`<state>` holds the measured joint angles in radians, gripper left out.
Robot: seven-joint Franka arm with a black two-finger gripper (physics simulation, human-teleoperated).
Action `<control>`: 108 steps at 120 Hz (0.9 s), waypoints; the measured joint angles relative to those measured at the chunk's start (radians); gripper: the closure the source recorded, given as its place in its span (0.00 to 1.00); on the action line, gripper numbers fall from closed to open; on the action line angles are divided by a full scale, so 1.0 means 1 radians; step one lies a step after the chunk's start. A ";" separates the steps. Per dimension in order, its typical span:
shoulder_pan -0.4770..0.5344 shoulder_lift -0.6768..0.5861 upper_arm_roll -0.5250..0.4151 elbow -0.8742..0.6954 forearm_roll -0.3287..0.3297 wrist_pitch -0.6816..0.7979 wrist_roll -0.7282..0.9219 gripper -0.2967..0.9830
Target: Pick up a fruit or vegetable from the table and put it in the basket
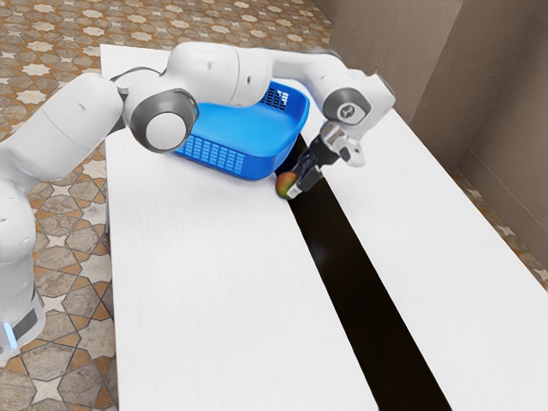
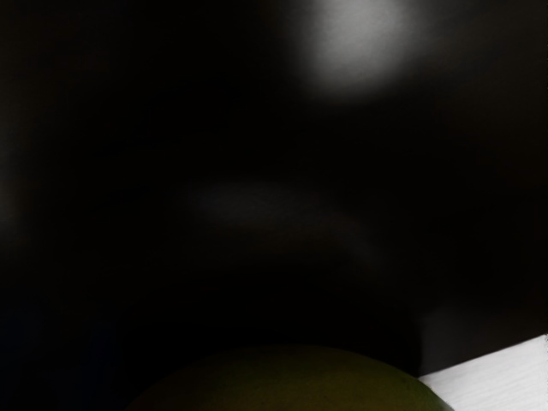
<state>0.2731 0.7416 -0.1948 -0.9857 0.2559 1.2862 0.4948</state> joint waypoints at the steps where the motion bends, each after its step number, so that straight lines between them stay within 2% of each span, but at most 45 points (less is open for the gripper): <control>1: 0.000 0.000 0.000 0.000 0.000 -0.001 0.000 0.23; 62: 0.006 -0.003 0.003 -0.017 -0.015 -0.053 -0.015 0.24; 108: 0.008 -0.003 0.003 -0.029 -0.018 -0.060 -0.025 0.44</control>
<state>0.2806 0.7387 -0.1919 -1.0143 0.2376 1.2265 0.4700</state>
